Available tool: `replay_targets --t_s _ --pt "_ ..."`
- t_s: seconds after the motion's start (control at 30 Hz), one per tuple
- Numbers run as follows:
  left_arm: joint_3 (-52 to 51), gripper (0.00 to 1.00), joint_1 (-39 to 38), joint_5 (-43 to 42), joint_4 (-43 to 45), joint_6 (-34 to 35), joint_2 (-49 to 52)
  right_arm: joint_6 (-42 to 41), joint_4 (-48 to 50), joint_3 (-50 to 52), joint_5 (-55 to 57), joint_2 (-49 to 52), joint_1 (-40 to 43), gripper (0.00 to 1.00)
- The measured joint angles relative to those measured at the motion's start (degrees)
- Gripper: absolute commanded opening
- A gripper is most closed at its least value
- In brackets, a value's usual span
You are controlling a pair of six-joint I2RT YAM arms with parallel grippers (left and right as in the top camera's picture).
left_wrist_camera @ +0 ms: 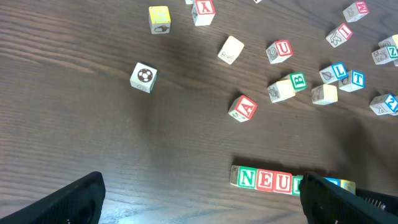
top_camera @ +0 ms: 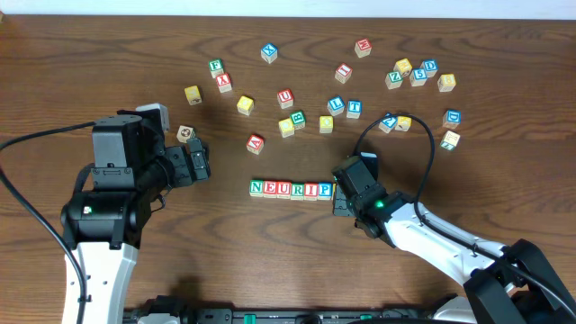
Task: Spell out NEURIPS
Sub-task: 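Lower the right gripper and push the S block left against P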
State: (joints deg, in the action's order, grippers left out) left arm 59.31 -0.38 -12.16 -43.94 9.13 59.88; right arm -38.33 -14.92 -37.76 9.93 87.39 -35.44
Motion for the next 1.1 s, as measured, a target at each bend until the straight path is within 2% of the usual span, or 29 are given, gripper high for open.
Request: replay_targets --t_s 1.1 --pt "0.0 0.98 0.0 0.0 0.0 0.0 0.0 0.0 1.6 0.0 2.1 0.0 0.0 0.01"
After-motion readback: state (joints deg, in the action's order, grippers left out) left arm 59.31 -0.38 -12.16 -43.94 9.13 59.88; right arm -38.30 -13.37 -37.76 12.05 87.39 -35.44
